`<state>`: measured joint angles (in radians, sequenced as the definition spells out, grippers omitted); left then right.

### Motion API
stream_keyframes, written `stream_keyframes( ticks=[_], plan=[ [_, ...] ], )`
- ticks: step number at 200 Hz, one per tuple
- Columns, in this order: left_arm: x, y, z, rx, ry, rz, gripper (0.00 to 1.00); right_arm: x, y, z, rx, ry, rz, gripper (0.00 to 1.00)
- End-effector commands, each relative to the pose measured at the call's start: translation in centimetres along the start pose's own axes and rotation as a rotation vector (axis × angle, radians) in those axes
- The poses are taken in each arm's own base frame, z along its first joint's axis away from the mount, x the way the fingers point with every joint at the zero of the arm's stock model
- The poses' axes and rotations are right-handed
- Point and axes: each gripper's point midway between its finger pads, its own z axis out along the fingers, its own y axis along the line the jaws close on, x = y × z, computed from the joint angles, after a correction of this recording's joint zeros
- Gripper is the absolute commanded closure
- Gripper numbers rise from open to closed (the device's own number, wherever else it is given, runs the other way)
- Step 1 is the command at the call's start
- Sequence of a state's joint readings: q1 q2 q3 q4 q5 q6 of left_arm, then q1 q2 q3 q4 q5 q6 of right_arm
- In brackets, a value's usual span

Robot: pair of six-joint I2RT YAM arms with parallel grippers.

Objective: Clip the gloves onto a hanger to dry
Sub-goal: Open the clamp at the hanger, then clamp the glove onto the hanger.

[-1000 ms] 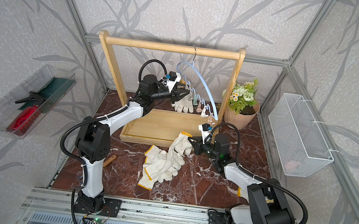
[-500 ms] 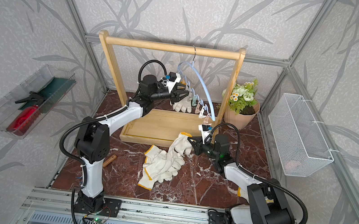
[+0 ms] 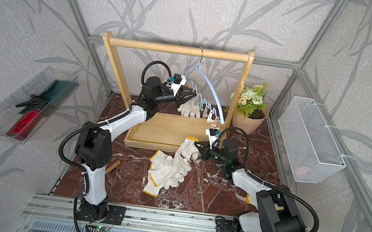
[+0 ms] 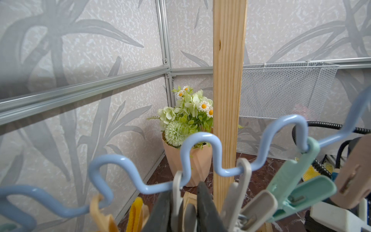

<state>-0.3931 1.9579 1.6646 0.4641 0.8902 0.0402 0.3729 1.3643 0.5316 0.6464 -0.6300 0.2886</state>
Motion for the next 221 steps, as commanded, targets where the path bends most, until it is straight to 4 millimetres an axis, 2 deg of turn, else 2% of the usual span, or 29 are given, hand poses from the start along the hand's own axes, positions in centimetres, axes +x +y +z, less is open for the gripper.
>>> stream_keyframes(
  ticks=[1, 33, 56, 125, 128, 165, 221],
  plan=[
    [-2.4, -0.9, -0.8, 0.018, -0.040, 0.037, 0.87, -1.1, 0.3, 0.0, -0.015, -0.032, -0.024, 1.00],
    [-2.5, -0.9, -1.0, 0.007, -0.042, 0.030, 0.94, -2.3, 0.0, 1.0, -0.030, -0.036, -0.038, 1.00],
    [-2.5, -1.0, -1.1, 0.006, -0.041, 0.021, 1.00, -4.3, -0.1, 2.1, -0.068, -0.051, -0.055, 1.00],
    [-3.1, -1.4, -1.6, 0.000, -0.032, 0.026, 1.00, -9.8, -0.3, 6.1, -0.228, -0.060, -0.068, 1.00],
    [-3.1, -1.5, -1.6, 0.000, -0.030, 0.028, 1.00, -9.3, -0.8, 6.6, -0.229, -0.045, -0.057, 1.00],
    [-2.8, -1.5, -2.0, -0.005, -0.010, 0.033, 1.00, -10.9, -1.4, 8.3, -0.247, -0.020, -0.081, 1.00],
    [-2.4, -1.4, -2.4, -0.003, 0.014, 0.023, 1.00, -12.9, -1.7, 9.4, -0.280, -0.012, -0.114, 1.00]
  ],
)
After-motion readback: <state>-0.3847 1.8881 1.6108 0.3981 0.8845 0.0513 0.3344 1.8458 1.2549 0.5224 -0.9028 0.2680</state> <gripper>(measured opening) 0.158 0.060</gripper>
